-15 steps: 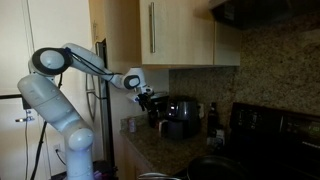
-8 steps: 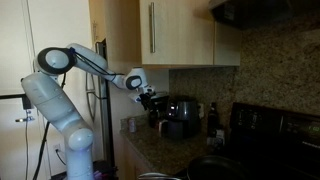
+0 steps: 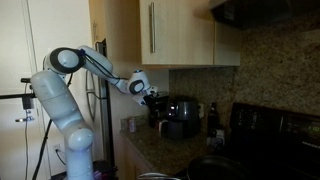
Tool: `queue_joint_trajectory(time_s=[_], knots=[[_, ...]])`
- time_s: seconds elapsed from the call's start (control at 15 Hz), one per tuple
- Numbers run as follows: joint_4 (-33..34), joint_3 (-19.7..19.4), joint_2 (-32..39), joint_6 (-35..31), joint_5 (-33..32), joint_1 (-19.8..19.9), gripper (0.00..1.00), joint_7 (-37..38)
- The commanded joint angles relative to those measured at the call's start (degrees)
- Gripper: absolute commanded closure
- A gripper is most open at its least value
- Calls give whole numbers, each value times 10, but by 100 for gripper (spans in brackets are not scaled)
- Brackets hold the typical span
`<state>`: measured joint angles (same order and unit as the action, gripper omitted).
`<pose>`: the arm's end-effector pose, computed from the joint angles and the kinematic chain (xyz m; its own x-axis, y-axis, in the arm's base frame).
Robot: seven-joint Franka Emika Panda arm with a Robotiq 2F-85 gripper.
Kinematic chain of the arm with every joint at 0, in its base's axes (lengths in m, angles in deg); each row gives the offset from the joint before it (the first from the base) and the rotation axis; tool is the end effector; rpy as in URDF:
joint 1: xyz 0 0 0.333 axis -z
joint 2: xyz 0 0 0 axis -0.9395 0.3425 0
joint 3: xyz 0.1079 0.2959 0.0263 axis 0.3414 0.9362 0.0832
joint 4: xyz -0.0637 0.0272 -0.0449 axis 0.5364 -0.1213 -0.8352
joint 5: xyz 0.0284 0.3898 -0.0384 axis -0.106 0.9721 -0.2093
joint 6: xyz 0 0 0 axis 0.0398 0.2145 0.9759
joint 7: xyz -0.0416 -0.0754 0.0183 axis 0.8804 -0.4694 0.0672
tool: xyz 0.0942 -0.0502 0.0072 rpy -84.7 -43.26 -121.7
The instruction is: Turn off the coffee maker
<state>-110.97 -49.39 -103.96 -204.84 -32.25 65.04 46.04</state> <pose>0.4577 0.1024 0.4577 0.9030 -0.0872 0.4207 -0.0461 -0.9932 -0.1069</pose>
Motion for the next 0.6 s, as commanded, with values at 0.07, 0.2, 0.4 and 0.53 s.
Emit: queue_joint_trajectory(time_s=[0.07,0.2,0.4,0.53], knots=[[7,8,13,-11,-16,10,0,21],[11,10,21,-14,-19,12,0,27],[22,13,48,-30,-25,19,0,39],[32,8,67,-34,-7,11,0,33]])
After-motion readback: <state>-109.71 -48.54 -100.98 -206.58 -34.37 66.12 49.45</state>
